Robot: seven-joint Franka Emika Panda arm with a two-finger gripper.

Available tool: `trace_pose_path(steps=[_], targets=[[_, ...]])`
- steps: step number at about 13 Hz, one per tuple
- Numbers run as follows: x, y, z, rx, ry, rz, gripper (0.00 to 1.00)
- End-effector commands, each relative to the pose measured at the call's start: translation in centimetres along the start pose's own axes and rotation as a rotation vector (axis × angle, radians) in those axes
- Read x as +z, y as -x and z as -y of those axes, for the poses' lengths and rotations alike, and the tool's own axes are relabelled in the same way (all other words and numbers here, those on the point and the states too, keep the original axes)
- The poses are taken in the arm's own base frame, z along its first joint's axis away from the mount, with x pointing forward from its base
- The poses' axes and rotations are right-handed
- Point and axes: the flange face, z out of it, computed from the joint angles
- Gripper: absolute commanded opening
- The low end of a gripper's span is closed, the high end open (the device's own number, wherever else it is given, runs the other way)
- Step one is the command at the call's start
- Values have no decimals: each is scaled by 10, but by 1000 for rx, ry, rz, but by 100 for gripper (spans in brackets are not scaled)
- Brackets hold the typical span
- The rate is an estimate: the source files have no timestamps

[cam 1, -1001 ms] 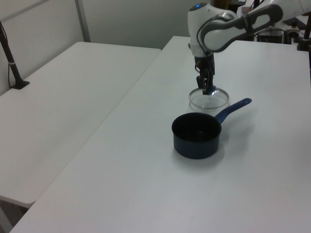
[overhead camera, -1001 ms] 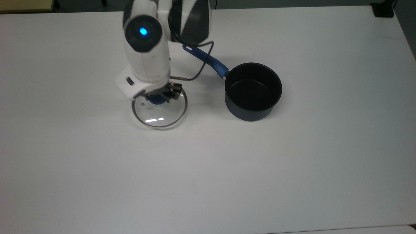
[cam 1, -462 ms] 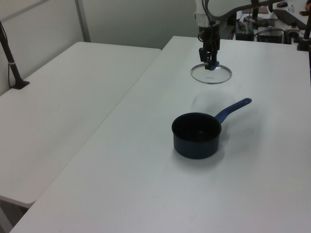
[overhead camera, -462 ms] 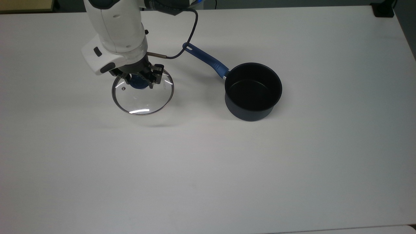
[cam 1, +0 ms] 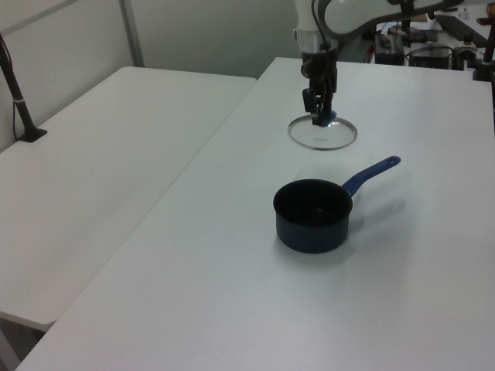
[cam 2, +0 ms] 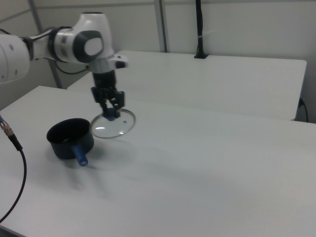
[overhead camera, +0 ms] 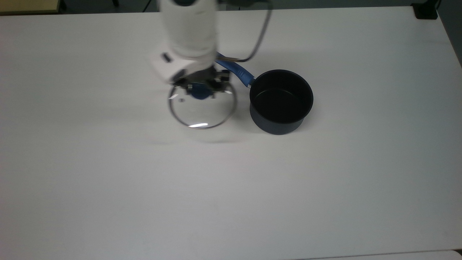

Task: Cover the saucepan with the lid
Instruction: 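Carry the lid over the black saucepan and lower it onto the rim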

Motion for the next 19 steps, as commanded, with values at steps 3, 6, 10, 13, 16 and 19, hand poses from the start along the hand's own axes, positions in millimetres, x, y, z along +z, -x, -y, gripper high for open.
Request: trace_pose_path(steps=[3,6,10,13,16,19], targets=[[-9,31,109,-12,-6,6,40],[-13,45,148,-28,-10,-4,40],[2,51,176,-64,9,7,41],[17,53,191,-84,24,20,41],[25,54,198,-93,31,28,42],[38,52,202,-97,44,41,43]])
